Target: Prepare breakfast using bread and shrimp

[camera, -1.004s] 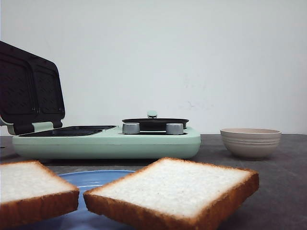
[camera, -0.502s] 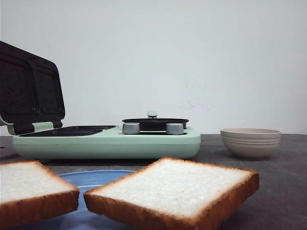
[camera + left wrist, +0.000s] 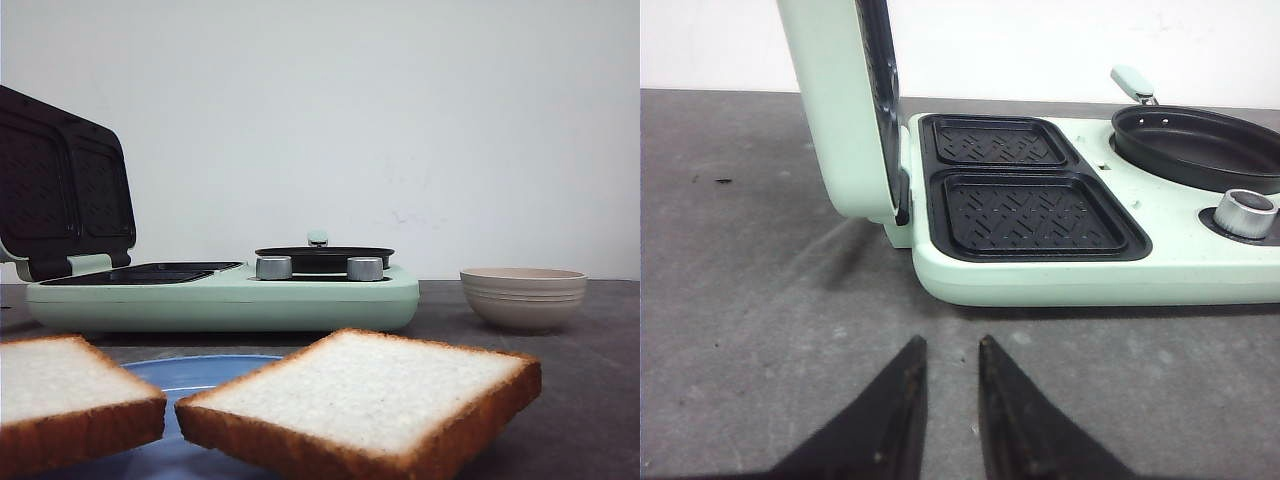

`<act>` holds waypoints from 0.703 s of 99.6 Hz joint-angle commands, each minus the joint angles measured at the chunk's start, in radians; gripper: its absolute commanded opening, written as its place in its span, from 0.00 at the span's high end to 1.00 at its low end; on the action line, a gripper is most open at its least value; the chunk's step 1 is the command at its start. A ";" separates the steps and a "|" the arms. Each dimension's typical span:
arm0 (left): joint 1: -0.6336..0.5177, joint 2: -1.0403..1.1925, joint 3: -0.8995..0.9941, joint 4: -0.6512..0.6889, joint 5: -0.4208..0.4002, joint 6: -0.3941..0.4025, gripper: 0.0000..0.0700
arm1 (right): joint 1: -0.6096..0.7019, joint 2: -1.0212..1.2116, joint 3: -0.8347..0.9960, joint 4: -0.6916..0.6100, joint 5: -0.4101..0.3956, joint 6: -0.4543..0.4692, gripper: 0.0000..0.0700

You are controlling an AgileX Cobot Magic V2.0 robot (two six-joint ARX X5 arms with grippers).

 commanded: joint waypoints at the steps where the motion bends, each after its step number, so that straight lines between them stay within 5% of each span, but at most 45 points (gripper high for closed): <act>1: 0.001 -0.002 -0.018 -0.005 -0.003 0.012 1.00 | 0.000 -0.001 -0.005 0.012 0.004 0.003 1.00; 40: 0.000 -0.001 -0.018 -0.005 -0.003 0.012 1.00 | 0.000 -0.001 -0.005 0.038 0.002 0.008 1.00; 56: 0.000 -0.001 -0.018 -0.004 0.000 0.012 1.00 | 0.000 -0.001 -0.005 0.130 -0.008 0.077 1.00; 70: 0.000 -0.001 -0.018 0.001 0.002 -0.026 1.00 | 0.000 -0.001 -0.005 0.207 -0.063 0.231 1.00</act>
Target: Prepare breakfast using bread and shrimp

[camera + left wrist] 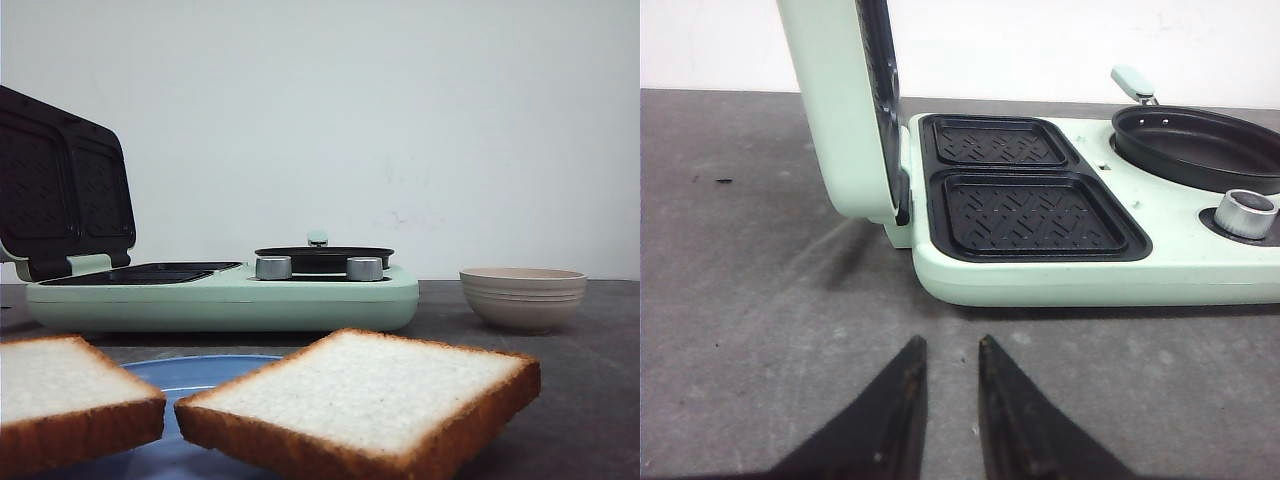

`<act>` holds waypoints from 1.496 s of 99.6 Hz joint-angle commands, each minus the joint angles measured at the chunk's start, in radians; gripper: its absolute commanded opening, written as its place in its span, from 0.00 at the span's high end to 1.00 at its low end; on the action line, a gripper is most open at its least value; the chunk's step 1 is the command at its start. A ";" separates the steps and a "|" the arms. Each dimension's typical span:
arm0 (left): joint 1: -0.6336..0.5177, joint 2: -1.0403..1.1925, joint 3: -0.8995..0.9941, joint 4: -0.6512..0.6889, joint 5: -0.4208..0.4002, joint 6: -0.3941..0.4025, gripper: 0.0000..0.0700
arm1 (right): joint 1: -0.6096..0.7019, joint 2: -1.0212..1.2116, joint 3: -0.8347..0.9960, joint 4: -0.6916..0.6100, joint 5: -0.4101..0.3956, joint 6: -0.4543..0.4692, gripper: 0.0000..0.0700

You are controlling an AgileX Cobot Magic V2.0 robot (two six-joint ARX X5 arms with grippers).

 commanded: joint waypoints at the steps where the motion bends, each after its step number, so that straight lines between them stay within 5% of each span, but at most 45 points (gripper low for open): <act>1: 0.000 -0.001 -0.018 0.003 0.003 -0.042 1.00 | 0.000 -0.001 -0.003 0.037 -0.040 0.147 1.00; 15: 0.000 -0.001 -0.014 0.063 0.003 -0.191 1.00 | 0.000 -0.001 -0.003 0.071 -0.079 0.267 1.00; 32: 0.000 -0.001 -0.008 0.157 0.003 -0.238 1.00 | 0.000 -0.001 -0.001 0.073 -0.080 0.351 1.00; 48: 0.001 -0.001 0.024 0.155 0.003 -0.433 1.00 | 0.000 -0.001 0.015 0.132 -0.167 0.438 1.00; 68: 0.007 0.099 0.197 0.053 -0.008 -0.366 0.99 | 0.000 0.025 0.156 0.051 -0.202 0.426 1.00; 82: 0.007 0.287 0.385 -0.026 -0.008 -0.270 0.99 | 0.000 0.114 0.301 -0.069 -0.208 0.315 1.00; 98: 0.006 0.484 0.594 -0.172 0.005 -0.262 0.99 | 0.000 0.238 0.437 -0.202 -0.266 0.225 1.00; 105: 0.006 0.541 0.657 -0.242 0.021 -0.262 0.90 | 0.000 0.281 0.470 -0.229 -0.315 0.220 0.99; 111: 0.006 0.577 0.693 -0.304 0.039 -0.262 0.74 | 0.000 0.308 0.486 -0.236 -0.368 0.221 0.92; 122: 0.006 0.625 0.719 -0.433 0.092 -0.265 0.47 | 0.000 0.338 0.499 -0.253 -0.425 0.235 0.60; 149: 0.005 0.723 0.719 -0.702 0.215 -0.264 0.45 | 0.007 0.347 0.499 -0.334 -0.438 0.239 0.30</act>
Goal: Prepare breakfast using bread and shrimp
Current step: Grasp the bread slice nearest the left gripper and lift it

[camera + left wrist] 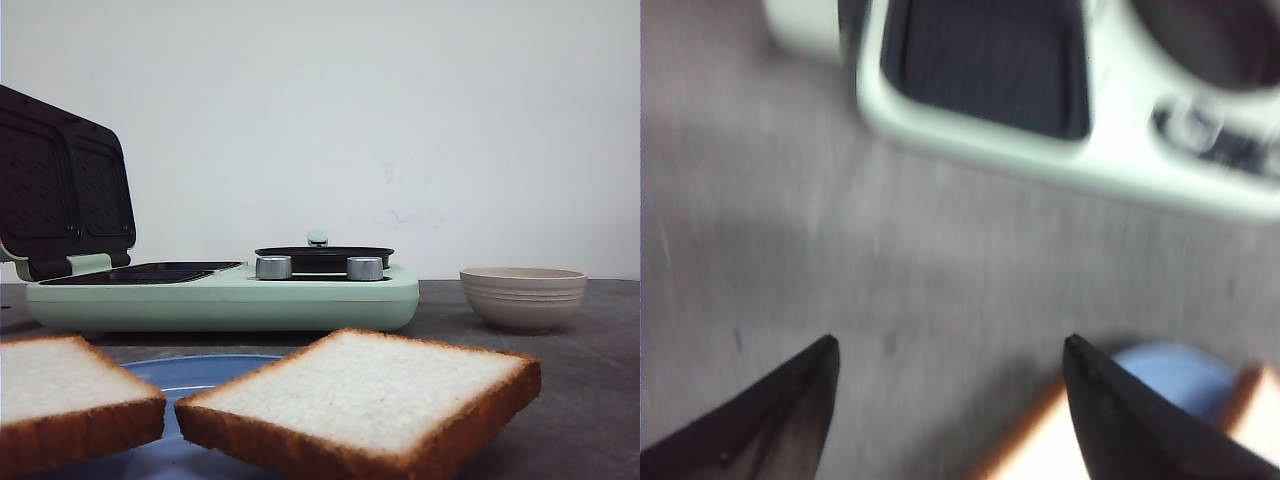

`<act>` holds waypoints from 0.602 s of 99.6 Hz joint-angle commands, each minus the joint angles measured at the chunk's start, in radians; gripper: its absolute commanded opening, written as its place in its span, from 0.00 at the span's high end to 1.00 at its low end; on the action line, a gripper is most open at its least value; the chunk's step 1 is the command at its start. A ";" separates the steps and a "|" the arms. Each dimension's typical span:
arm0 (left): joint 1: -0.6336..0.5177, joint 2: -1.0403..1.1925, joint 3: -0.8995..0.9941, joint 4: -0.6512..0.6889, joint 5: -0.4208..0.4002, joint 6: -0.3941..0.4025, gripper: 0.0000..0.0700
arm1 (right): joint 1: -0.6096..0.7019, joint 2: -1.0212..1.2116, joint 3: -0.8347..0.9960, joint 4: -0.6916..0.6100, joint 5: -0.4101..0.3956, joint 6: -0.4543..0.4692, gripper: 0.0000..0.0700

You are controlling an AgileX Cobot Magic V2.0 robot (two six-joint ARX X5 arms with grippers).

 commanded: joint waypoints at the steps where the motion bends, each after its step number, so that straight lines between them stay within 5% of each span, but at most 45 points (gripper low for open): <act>1: -0.002 0.017 0.011 -0.016 0.040 0.007 0.45 | 0.006 0.005 0.017 0.002 -0.004 0.000 0.30; 28: -0.014 0.150 0.011 -0.061 0.277 0.010 0.44 | 0.041 0.005 0.017 0.002 -0.028 -0.006 0.30; 60: -0.031 0.345 0.011 -0.161 0.234 0.128 0.43 | 0.045 0.004 0.017 -0.005 -0.030 -0.008 0.30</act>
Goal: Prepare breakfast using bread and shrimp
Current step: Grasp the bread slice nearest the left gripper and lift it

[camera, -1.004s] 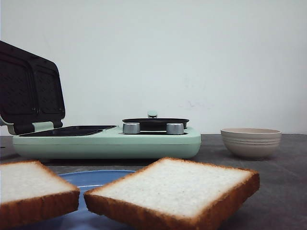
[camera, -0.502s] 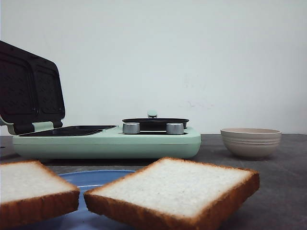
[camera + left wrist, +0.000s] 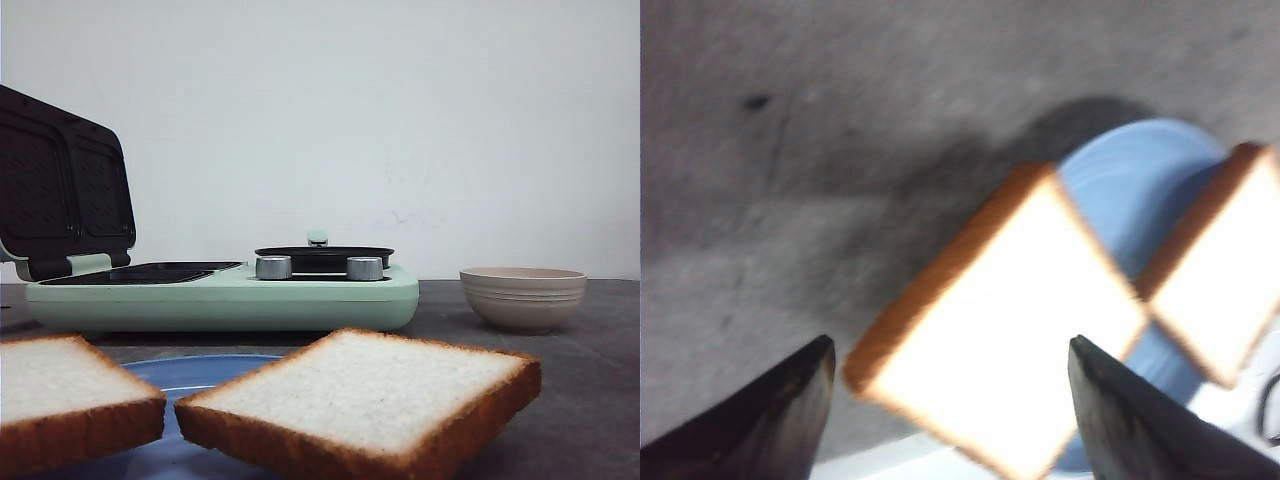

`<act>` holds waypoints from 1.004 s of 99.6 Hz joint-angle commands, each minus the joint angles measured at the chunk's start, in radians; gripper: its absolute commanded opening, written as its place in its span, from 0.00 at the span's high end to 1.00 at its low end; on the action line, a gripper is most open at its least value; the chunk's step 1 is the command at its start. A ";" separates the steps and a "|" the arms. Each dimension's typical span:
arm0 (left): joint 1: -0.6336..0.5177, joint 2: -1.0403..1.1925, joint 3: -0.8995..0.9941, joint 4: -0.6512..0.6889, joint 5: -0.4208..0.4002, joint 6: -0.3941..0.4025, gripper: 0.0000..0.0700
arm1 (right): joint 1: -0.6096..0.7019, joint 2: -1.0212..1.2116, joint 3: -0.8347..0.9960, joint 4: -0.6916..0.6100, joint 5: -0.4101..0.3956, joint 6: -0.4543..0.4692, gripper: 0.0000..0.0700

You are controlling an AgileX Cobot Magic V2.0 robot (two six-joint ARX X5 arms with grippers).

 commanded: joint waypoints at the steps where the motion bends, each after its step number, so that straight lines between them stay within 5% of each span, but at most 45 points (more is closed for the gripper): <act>1: -0.002 0.024 0.011 -0.013 -0.009 0.049 0.43 | 0.003 0.004 0.017 0.001 -0.003 -0.008 0.30; 10: -0.002 0.052 0.011 -0.023 -0.006 0.062 0.41 | 0.003 0.004 0.017 -0.012 -0.003 -0.014 0.30; 22: -0.008 0.093 0.011 -0.031 0.004 0.070 0.26 | 0.003 0.004 0.017 -0.013 -0.002 -0.027 0.30; 42: -0.043 0.142 0.011 -0.037 0.131 0.080 0.26 | 0.003 0.004 0.017 -0.013 0.001 -0.037 0.30; 100: -0.148 0.251 0.011 -0.052 0.132 0.117 0.26 | 0.003 0.004 0.016 -0.018 0.001 -0.039 0.30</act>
